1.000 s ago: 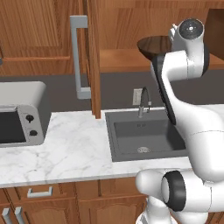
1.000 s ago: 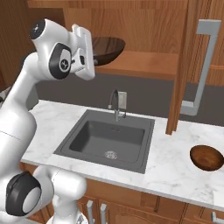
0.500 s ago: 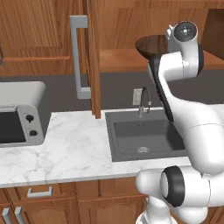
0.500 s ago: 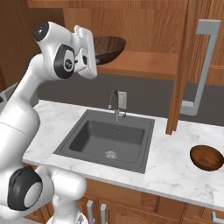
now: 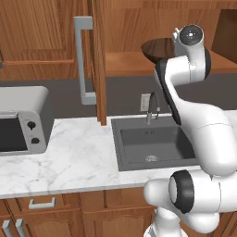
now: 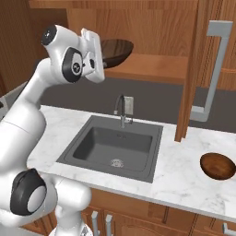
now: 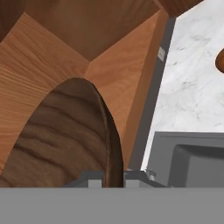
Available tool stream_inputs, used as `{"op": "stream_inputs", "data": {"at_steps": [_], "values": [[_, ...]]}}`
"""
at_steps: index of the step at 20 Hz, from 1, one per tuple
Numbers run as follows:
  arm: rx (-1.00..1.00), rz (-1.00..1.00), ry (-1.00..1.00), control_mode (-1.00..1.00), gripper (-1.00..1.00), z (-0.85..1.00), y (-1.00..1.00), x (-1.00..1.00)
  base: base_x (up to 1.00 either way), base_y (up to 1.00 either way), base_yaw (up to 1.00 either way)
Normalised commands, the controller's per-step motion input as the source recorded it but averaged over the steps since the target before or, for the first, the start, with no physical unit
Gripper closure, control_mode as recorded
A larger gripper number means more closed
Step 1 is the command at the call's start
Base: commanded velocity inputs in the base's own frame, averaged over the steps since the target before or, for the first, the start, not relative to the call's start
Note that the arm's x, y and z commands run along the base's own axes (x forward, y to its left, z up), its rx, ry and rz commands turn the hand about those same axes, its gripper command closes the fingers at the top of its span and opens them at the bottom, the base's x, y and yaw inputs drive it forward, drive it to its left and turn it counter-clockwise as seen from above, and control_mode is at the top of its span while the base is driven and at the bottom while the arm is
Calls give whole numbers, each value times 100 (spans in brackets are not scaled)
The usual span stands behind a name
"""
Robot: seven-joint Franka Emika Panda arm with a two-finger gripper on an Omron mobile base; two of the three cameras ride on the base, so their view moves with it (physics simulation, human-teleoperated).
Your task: Pick up the bowls on the counter and stack them on top of one another in the open cabinet. Place the smaller bowl on top of the larger bowl.
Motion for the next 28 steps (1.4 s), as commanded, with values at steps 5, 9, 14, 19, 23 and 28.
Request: {"op": "stream_inputs", "data": {"at_steps": [5, 9, 14, 19, 23, 28], "values": [[0, 0, 0, -100, 100, -5, 0, 21, 0, 0, 0], [0, 0, 1, -100, 100, -6, 0, 21, 0, 0, 0], [0, 0, 1, -100, 100, -6, 0, 21, 0, 0, 0], [0, 0, 0, -100, 100, -6, 0, 22, 0, 0, 0], [0, 0, 0, -100, 100, -5, 0, 23, 0, 0, 0], [0, 0, 0, -100, 100, -6, 0, 23, 0, 0, 0]]}}
